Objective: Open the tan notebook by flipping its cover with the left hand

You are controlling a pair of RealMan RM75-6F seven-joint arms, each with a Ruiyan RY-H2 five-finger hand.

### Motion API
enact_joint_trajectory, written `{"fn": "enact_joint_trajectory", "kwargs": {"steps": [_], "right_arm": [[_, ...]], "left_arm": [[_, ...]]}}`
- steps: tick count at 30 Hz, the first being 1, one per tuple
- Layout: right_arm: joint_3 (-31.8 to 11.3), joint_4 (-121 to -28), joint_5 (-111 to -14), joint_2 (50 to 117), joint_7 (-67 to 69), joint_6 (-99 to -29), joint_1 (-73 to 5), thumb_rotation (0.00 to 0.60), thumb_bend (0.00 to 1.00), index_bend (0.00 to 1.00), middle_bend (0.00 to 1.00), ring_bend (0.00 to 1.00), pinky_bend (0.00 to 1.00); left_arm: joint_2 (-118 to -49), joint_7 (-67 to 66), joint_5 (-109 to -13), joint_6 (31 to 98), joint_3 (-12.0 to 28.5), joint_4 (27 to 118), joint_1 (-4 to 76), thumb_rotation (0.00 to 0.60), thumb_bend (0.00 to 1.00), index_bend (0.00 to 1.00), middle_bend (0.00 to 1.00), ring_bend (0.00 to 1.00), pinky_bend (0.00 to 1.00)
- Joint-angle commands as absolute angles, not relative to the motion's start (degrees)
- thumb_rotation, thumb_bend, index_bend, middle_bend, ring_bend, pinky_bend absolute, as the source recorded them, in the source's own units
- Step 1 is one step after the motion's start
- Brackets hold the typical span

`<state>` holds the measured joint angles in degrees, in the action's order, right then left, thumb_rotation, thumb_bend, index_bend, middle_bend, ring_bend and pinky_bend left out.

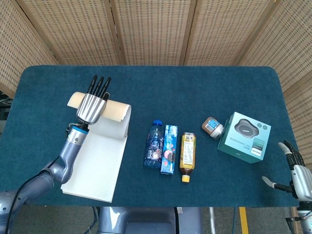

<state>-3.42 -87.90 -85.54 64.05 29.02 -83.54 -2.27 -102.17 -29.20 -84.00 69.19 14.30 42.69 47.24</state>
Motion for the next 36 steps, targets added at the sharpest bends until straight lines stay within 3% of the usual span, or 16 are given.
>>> {"fn": "enact_joint_trajectory", "kwargs": {"steps": [1,17,27,29,33,36], "right_arm": [[-3.44,-87.95,-85.49,64.04,29.06,-83.49,-2.29,0.600,0.05,0.01,0.00,0.00,0.00],[-3.61,-88.01,-85.07,63.91,29.92,-82.89,-2.48,0.600,0.05,0.01,0.00,0.00,0.00],[-3.62,-88.19,-85.00,63.91,29.88,-82.75,-2.52,0.600,0.05,0.01,0.00,0.00,0.00],[-3.64,-88.30,-84.93,63.85,29.99,-82.69,-2.53,0.600,0.05,0.01,0.00,0.00,0.00],[-3.69,-88.29,-84.86,63.80,30.16,-82.65,-2.53,0.600,0.05,0.01,0.00,0.00,0.00],[-3.70,-88.21,-84.88,63.83,30.18,-82.63,-2.56,0.600,0.05,0.01,0.00,0.00,0.00]], "left_arm": [[-103.72,-28.66,-83.82,69.03,14.14,40.01,48.22,0.600,0.63,0.81,0.00,0.00,0.00],[-110.37,-26.17,-80.70,65.92,14.98,26.73,51.77,0.600,0.63,0.81,0.00,0.00,0.00],[-114.20,-34.11,-77.82,65.21,16.09,20.42,53.12,0.600,0.63,0.80,0.00,0.00,0.00],[-114.92,-35.45,-77.10,64.83,16.38,19.72,53.24,0.600,0.62,0.73,0.00,0.00,0.00],[-115.88,-37.55,-76.22,64.37,16.58,18.91,53.15,0.600,0.56,0.44,0.00,0.00,0.00],[-116.15,-38.99,-75.62,63.56,16.66,18.76,53.04,0.600,0.52,0.29,0.00,0.00,0.00]]}}
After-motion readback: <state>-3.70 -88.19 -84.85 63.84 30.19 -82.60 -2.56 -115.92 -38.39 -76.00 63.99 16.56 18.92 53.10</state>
